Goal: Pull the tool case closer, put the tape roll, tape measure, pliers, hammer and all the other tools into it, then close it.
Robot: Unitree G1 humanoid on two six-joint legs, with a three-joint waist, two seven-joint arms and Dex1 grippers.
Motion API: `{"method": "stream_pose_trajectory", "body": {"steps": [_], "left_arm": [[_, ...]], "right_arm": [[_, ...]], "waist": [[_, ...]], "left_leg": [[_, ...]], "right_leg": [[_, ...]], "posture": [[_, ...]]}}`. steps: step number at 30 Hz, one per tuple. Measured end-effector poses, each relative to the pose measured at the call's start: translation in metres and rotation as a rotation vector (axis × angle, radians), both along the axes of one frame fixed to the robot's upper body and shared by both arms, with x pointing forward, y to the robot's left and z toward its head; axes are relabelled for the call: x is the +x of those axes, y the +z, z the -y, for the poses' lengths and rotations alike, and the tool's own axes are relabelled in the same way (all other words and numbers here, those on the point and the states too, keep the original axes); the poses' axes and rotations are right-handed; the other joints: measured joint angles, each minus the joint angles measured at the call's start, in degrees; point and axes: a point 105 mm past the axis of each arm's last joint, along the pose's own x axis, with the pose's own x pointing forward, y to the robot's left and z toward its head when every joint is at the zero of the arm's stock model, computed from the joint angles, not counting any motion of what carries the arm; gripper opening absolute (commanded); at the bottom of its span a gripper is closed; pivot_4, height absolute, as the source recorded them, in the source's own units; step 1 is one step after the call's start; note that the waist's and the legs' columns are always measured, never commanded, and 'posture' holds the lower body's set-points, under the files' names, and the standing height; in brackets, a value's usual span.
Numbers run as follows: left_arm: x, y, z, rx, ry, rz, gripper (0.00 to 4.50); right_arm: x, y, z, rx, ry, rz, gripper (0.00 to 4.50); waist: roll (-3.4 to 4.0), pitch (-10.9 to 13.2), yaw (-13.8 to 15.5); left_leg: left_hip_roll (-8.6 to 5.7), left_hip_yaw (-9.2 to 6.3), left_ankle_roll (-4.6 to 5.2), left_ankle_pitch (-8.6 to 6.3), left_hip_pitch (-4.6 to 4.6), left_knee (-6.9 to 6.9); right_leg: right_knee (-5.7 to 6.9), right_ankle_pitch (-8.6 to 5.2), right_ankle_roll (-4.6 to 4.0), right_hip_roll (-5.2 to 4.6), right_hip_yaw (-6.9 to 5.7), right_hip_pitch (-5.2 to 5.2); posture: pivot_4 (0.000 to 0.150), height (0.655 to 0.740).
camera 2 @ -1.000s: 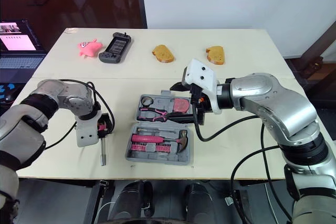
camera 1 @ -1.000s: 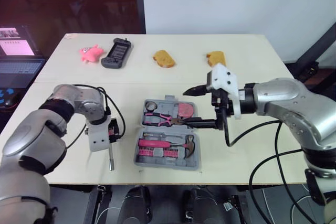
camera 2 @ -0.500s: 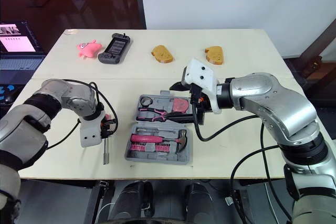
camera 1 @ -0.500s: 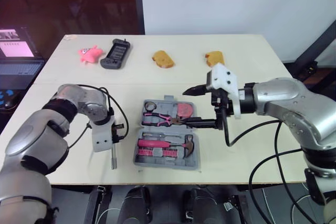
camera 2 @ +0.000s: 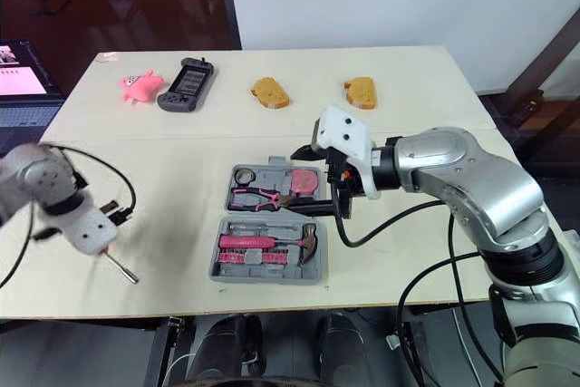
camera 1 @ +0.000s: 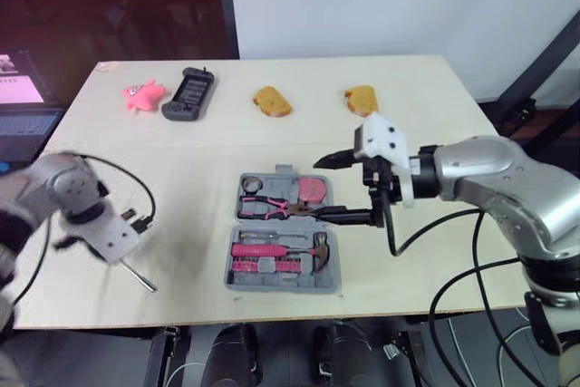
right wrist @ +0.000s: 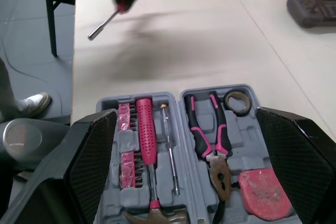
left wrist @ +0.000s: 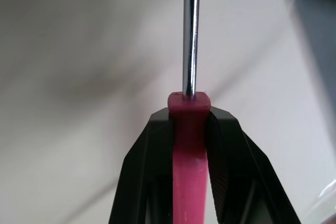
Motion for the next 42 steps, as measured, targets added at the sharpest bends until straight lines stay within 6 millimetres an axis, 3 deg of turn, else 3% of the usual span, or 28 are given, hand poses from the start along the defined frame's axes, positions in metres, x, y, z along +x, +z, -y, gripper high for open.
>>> {"method": "stream_pose_trajectory", "body": {"steps": [4, 9, 12, 18, 22, 33, 34, 36, 40, 42], "left_arm": [[-0.013, -0.002, 0.029, -0.209, 0.36, -0.019, 0.34], [-0.006, 0.012, 0.063, -0.5, 0.697, 0.009, 0.34], [0.004, 0.012, 0.07, -0.606, 0.965, 0.003, 0.34], [0.012, -0.003, 0.076, -0.6, 1.408, 0.017, 0.34], [0.011, -0.005, 0.093, -0.608, 1.479, 0.053, 0.34], [0.015, -0.015, 0.098, -0.492, 1.528, 0.243, 0.34], [0.016, -0.016, 0.098, -0.483, 1.53, 0.246, 1.14], [0.018, -0.021, 0.093, -0.457, 1.564, 0.261, 1.68], [0.022, -0.025, 0.089, -0.446, 1.604, 0.272, 3.74], [0.024, -0.024, 0.089, -0.458, 1.609, 0.273, 4.39]], "right_arm": [[-0.002, -0.001, -0.003, 0.004, 0.018, -0.004, 4.5], [-0.001, -0.002, -0.003, 0.002, 0.017, -0.007, 4.5], [-0.001, -0.003, -0.003, 0.002, 0.017, -0.009, 4.5], [-0.004, -0.006, -0.003, 0.0, 0.02, -0.022, 4.5], [-0.005, -0.006, -0.004, -0.002, 0.025, -0.021, 4.5], [-0.007, -0.01, -0.005, -0.001, 0.006, -0.038, 4.5], [-0.007, -0.01, -0.005, -0.002, 0.002, -0.04, 4.5], [-0.006, -0.01, -0.004, -0.002, -0.002, -0.04, 4.5], [-0.006, -0.011, -0.004, 0.0, -0.009, -0.039, 4.5], [-0.006, -0.011, -0.005, 0.001, -0.011, -0.038, 4.5]], "waist": [[-0.14, 0.0, 0.6], [-0.13, 0.0, 0.3], [-0.14, 0.0, 0.2], [-0.22, 0.0, 0.5], [-0.3, 0.0, 0.4], [-0.29, 0.0, 0.2], [-0.29, 0.0, 0.2], [-0.29, 0.0, 0.2], [-0.28, 0.0, 0.3], [-0.28, 0.0, 0.4]], "left_leg": [[-0.03, -0.07, -0.03, 0.02, 0.04, 0.14], [-0.06, -0.07, -0.03, 0.01, 0.08, 0.12], [-0.06, -0.06, -0.04, 0.02, 0.09, 0.11], [-0.1, -0.05, -0.05, 0.02, 0.1, 0.14], [-0.1, -0.08, -0.05, 0.02, 0.13, 0.15], [-0.1, -0.12, -0.07, 0.03, 0.24, 0.02], [-0.1, -0.12, -0.08, 0.03, 0.24, 0.02], [-0.1, -0.11, -0.08, 0.03, 0.24, 0.02], [-0.13, -0.11, -0.08, 0.03, 0.23, 0.02], [-0.13, -0.11, -0.08, 0.03, 0.25, 0.02]], "right_leg": [[0.03, -0.01, 0.0, 0.01, -0.08, 0.12], [0.07, -0.04, 0.02, 0.02, -0.07, 0.13], [0.09, -0.04, 0.02, 0.05, -0.06, 0.13], [0.1, -0.03, 0.04, 0.04, -0.05, 0.17], [0.08, -0.03, 0.04, 0.03, -0.05, 0.22], [0.08, -0.03, 0.01, 0.03, -0.02, 0.23], [0.07, -0.04, 0.01, 0.03, -0.02, 0.23], [0.07, -0.04, 0.01, 0.03, -0.01, 0.23], [0.06, -0.03, 0.01, 0.0, -0.02, 0.24], [0.06, -0.03, 0.0, 0.0, -0.02, 0.26]], "posture": [[0.15, 0.7188], [0.15, 0.7188], [0.15, 0.7188], [0.15, 0.7188], [0.15, 0.7188], [0.15, 0.7188], [0.15, 0.7188], [0.15, 0.7188], [0.15, 0.7188], [0.15, 0.7188]]}}
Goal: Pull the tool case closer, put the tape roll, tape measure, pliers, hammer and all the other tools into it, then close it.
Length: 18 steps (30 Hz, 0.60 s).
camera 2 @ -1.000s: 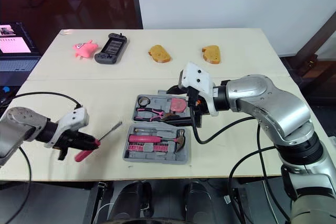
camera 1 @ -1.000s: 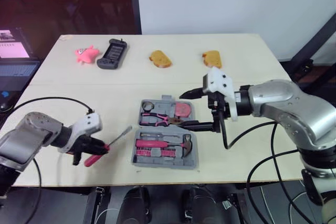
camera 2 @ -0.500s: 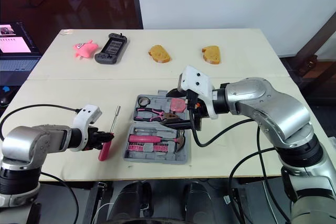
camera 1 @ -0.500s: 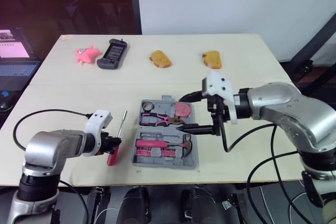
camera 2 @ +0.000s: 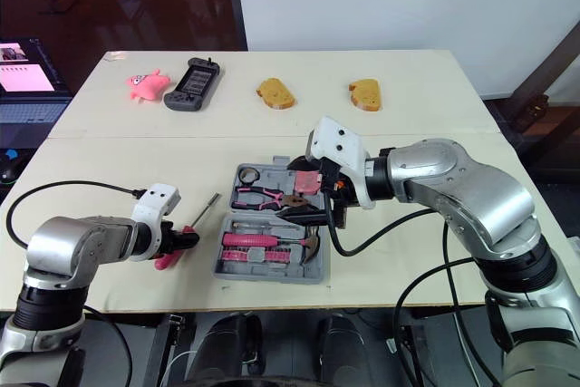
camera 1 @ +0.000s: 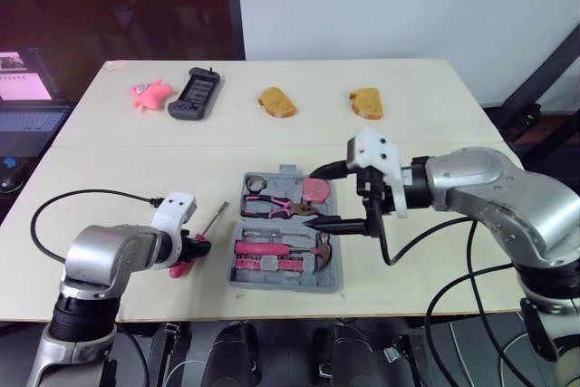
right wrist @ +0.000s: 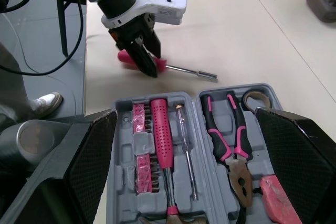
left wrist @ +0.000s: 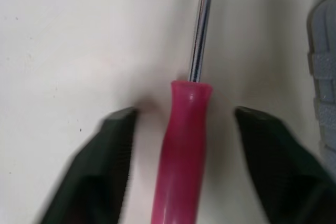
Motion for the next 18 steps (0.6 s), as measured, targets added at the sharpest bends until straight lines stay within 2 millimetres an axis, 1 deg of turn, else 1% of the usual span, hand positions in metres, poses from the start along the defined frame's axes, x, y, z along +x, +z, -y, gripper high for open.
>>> {"method": "stream_pose_trajectory", "body": {"steps": [5, 7, 10, 12, 13, 14, 15, 17, 18], "left_arm": [[0.002, 0.002, -0.006, 0.004, 0.03, 0.009, 4.39], [0.006, 0.008, -0.008, 0.004, 0.035, 0.033, 4.39], [0.011, 0.025, -0.014, 0.007, 0.028, 0.1, 4.39], [0.014, 0.039, -0.022, 0.046, -0.018, 0.162, 4.39], [0.013, 0.043, -0.026, 0.065, -0.035, 0.173, 4.39], [0.01, 0.048, -0.033, 0.118, -0.087, 0.185, 4.39], [0.011, 0.053, -0.041, 0.144, -0.103, 0.2, 4.39], [0.017, 0.07, -0.044, 0.109, -0.146, 0.299, 4.39], [0.017, 0.076, -0.043, 0.081, -0.184, 0.336, 4.39]], "right_arm": [[-0.001, 0.0, 0.0, 0.003, 0.003, -0.004, 4.5], [-0.001, 0.0, 0.0, 0.003, 0.004, -0.004, 4.5], [-0.002, 0.0, -0.001, 0.002, 0.011, -0.006, 4.5], [-0.003, 0.0, -0.001, 0.002, 0.023, -0.007, 4.5], [-0.003, 0.0, -0.001, 0.002, 0.029, -0.006, 4.5], [-0.005, 0.0, -0.001, 0.001, 0.038, -0.009, 4.5], [-0.006, -0.002, 0.0, -0.004, 0.043, -0.015, 4.5], [-0.009, -0.006, 0.0, -0.004, 0.056, -0.031, 4.5], [-0.011, -0.007, 0.0, -0.004, 0.067, -0.029, 4.5]], "waist": [[-0.01, 0.0, -0.1], [-0.02, 0.0, -0.1], [-0.04, 0.0, 0.0], [-0.04, 0.0, -0.1], [-0.05, 0.0, -0.2], [-0.06, 0.0, -0.3], [-0.04, 0.0, -0.3], [-0.03, 0.0, -0.1], [-0.05, 0.0, -0.1]], "left_leg": [[0.0, -0.02, 0.0, 0.0, -0.01, -0.01], [0.0, -0.02, 0.0, 0.0, -0.02, 0.0], [0.0, -0.02, -0.01, 0.0, -0.03, 0.0], [0.0, -0.01, -0.02, -0.01, -0.03, -0.04], [0.01, -0.01, -0.02, -0.01, -0.04, -0.06], [0.02, 0.01, -0.03, -0.01, -0.02, -0.1], [0.02, 0.01, -0.03, -0.01, -0.02, -0.13], [0.01, 0.02, -0.03, -0.01, -0.05, -0.12], [0.01, 0.03, -0.03, -0.02, -0.06, -0.11]], "right_leg": [[0.0, 0.0, 0.0, 0.0, 0.0, -0.01], [0.0, 0.0, 0.0, 0.0, 0.0, -0.02], [-0.02, 0.0, 0.0, -0.01, -0.01, -0.02], [-0.04, 0.0, -0.01, -0.01, -0.01, -0.04], [-0.06, 0.0, -0.01, -0.01, -0.01, -0.05], [-0.07, -0.02, -0.04, -0.01, 0.0, -0.07], [-0.09, -0.02, -0.06, -0.01, 0.0, -0.08], [-0.1, -0.03, -0.06, -0.02, -0.02, -0.1], [-0.11, -0.02, -0.06, -0.05, -0.02, -0.1]], "posture": [[0.15, 0.7188], [0.15, 0.7188], [0.15, 0.7188], [0.15, 0.7188], [0.15, 0.7188], [0.15, 0.7188], [0.15, 0.7188], [0.15, 0.7188], [0.15, 0.7188]]}}
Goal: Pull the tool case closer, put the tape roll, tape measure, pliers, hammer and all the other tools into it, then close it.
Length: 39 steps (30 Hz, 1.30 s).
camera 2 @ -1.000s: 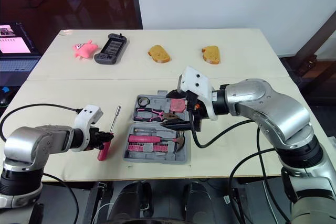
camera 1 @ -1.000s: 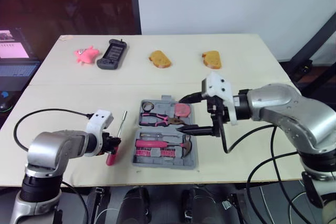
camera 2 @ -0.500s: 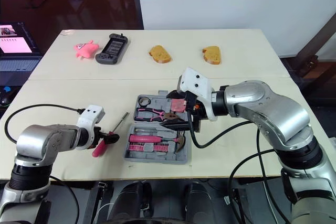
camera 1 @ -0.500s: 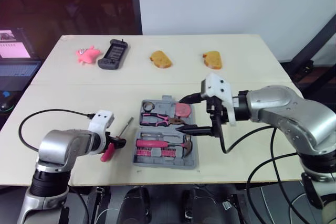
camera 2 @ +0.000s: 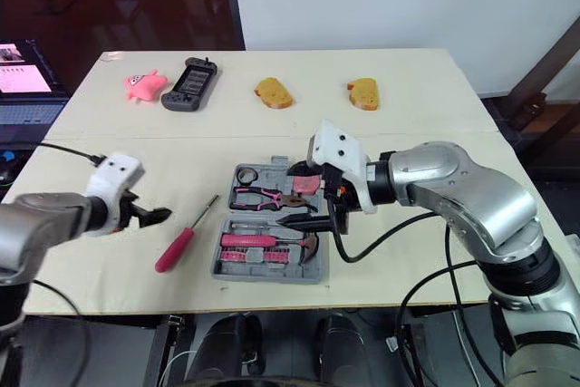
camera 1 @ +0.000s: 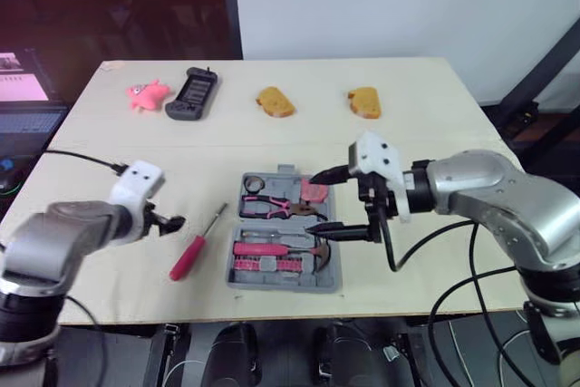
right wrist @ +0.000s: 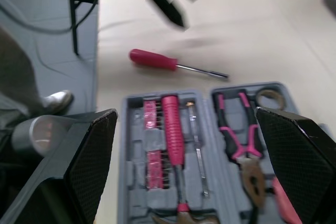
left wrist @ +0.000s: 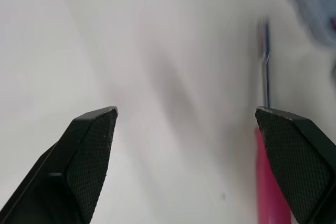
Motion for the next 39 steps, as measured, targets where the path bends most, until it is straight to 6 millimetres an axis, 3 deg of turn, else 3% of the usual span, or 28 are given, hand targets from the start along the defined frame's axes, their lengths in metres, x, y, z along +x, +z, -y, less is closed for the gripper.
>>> {"method": "stream_pose_trajectory", "body": {"steps": [4, 11, 14, 19, 24, 32, 35, 39], "left_arm": [[-0.013, 0.012, 0.001, -0.01, -0.191, 0.063, 4.39], [-0.043, -0.016, 0.011, -0.148, -0.339, -0.021, 4.39], [-0.04, -0.024, 0.013, -0.122, -0.319, -0.032, 4.39], [-0.038, -0.054, 0.028, -0.107, -0.259, -0.116, 4.39], [-0.036, -0.07, 0.028, -0.018, -0.211, -0.159, 4.39], [-0.022, -0.076, 0.041, -0.014, -0.149, -0.139, 4.39], [-0.021, -0.08, 0.044, -0.012, -0.144, -0.157, 3.59], [-0.023, -0.083, 0.04, 0.0, -0.122, -0.182, 1.58]], "right_arm": [[-0.006, -0.008, 0.003, -0.03, 0.013, 0.029, 4.5], [-0.008, -0.016, 0.011, -0.068, -0.001, 0.017, 4.5], [-0.01, -0.02, 0.011, -0.073, -0.003, -0.038, 4.5], [-0.01, -0.021, 0.012, -0.078, -0.024, -0.056, 4.5], [-0.009, -0.021, 0.012, -0.079, -0.046, -0.047, 4.5], [-0.007, -0.019, 0.013, -0.072, -0.059, -0.037, 4.5], [-0.007, -0.019, 0.013, -0.071, -0.06, -0.036, 4.5], [-0.007, -0.018, 0.013, -0.07, -0.062, -0.033, 4.5]], "waist": [[-0.03, 0.0, -0.1], [-0.02, 0.0, -0.1], [-0.02, 0.0, 0.2], [-0.04, 0.0, -0.1], [-0.04, 0.0, -0.1], [-0.05, 0.0, 0.1], [-0.05, 0.0, -0.1], [-0.05, 0.0, -0.1]], "left_leg": [[0.0, 0.04, 0.01, -0.03, -0.02, -0.03], [0.02, 0.04, 0.01, -0.03, -0.02, -0.05], [0.01, 0.0, 0.01, -0.03, -0.01, -0.04], [0.01, 0.0, 0.04, -0.04, -0.04, -0.06], [0.02, -0.01, 0.04, -0.04, -0.03, -0.07], [0.0, -0.03, 0.05, -0.04, -0.04, -0.05], [0.01, -0.03, 0.05, -0.04, -0.03, -0.06], [0.02, -0.03, 0.05, -0.04, -0.03, -0.06]], "right_leg": [[-0.11, 0.0, 0.0, -0.05, -0.01, -0.01], [-0.13, 0.0, -0.01, -0.02, -0.01, -0.03], [-0.17, -0.01, -0.01, -0.04, -0.01, 0.03], [-0.29, 0.01, 0.01, -0.02, -0.01, 0.04], [-0.29, 0.01, 0.01, 0.02, -0.02, 0.04], [-0.32, 0.01, 0.02, 0.01, -0.03, 0.09], [-0.32, 0.01, 0.02, 0.03, -0.03, 0.08], [-0.32, 0.01, 0.02, 0.04, -0.03, 0.08]], "posture": [[0.15, 0.7188], [0.15, 0.7188], [0.15, 0.7188], [0.15, 0.7188], [0.15, 0.7188], [0.15, 0.7188], [0.15, 0.7188], [0.15, 0.7188]]}}
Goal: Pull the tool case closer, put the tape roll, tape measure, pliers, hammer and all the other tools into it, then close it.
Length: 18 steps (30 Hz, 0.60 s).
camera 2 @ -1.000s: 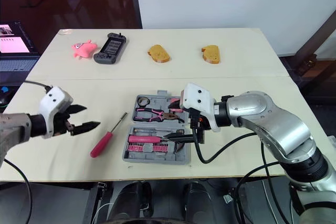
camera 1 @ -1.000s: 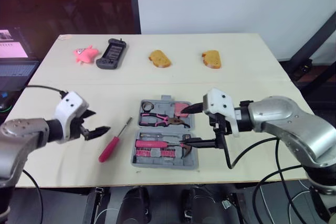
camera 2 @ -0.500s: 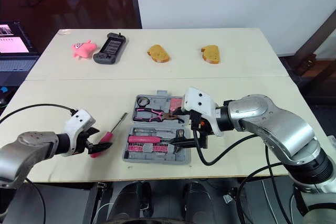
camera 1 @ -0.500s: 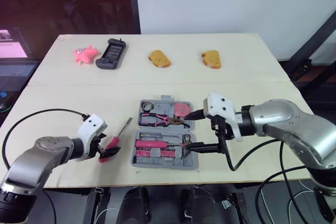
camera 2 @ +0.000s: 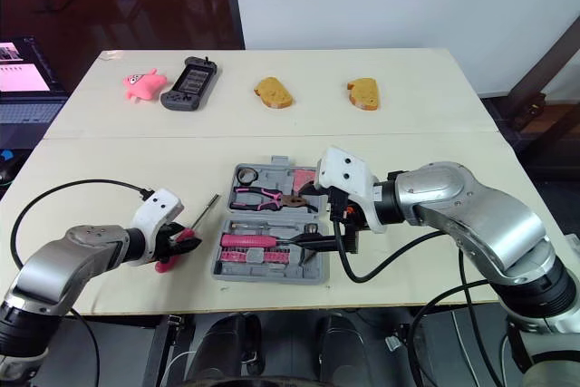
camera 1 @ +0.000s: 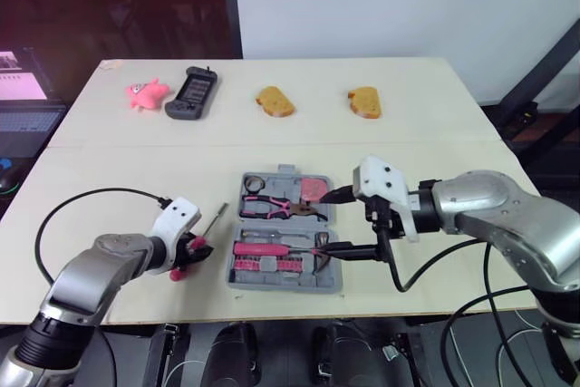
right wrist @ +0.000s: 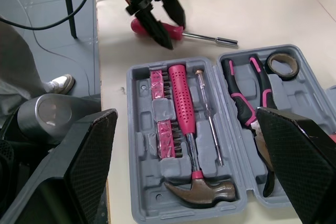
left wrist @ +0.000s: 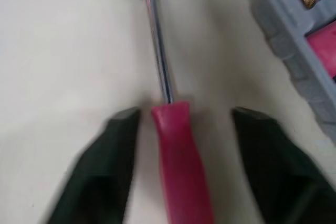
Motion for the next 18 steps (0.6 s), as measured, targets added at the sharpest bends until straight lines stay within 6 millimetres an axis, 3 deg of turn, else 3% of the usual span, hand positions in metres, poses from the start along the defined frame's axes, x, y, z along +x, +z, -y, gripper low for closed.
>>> {"method": "stream_pose_trajectory", "body": {"steps": [2, 3, 9, 12, 18], "left_arm": [[0.0, 0.002, -0.002, 0.004, 0.0, -0.004, 0.51], [0.001, 0.005, -0.001, 0.009, -0.007, 0.006, 0.42], [0.001, 0.007, -0.004, 0.013, -0.011, -0.008, 0.42], [0.008, 0.016, -0.009, 0.016, -0.04, 0.017, 0.42], [0.037, 0.087, -0.035, 0.126, -0.192, 0.166, 0.38]], "right_arm": [[0.0, 0.0, 0.0, -0.001, -0.003, 0.0, 4.5], [0.0, 0.0, 0.0, -0.001, -0.004, 0.0, 4.5], [0.001, 0.0, 0.0, -0.002, -0.007, 0.002, 4.5], [0.001, 0.001, 0.0, -0.002, -0.007, 0.003, 4.5], [0.001, 0.0, 0.003, -0.019, -0.006, -0.001, 4.5]], "waist": [[0.0, 0.0, 0.0], [0.0, 0.0, 0.1], [0.0, 0.0, 0.0], [-0.01, 0.0, 0.0], [-0.02, 0.0, 0.3]], "left_leg": [[0.0, 0.0, 0.0, 0.0, 0.0, 0.0], [0.0, -0.01, 0.0, 0.0, 0.01, 0.0], [0.0, -0.01, 0.0, 0.0, 0.01, 0.0], [0.0, -0.02, -0.01, 0.0, 0.0, 0.0], [-0.02, 0.02, 0.0, -0.01, -0.07, 0.0]], "right_leg": [[0.0, 0.0, 0.0, -0.01, 0.0, 0.0], [0.0, 0.0, 0.0, -0.02, 0.0, 0.02], [0.0, 0.0, -0.01, -0.01, 0.0, 0.01], [0.0, 0.0, -0.01, -0.01, -0.03, 0.0], [-0.12, 0.0, -0.02, -0.03, -0.07, 0.0]], "posture": [[0.15, 0.7188], [0.15, 0.7188], [0.15, 0.7188], [0.15, 0.7188], [0.15, 0.7188]]}}
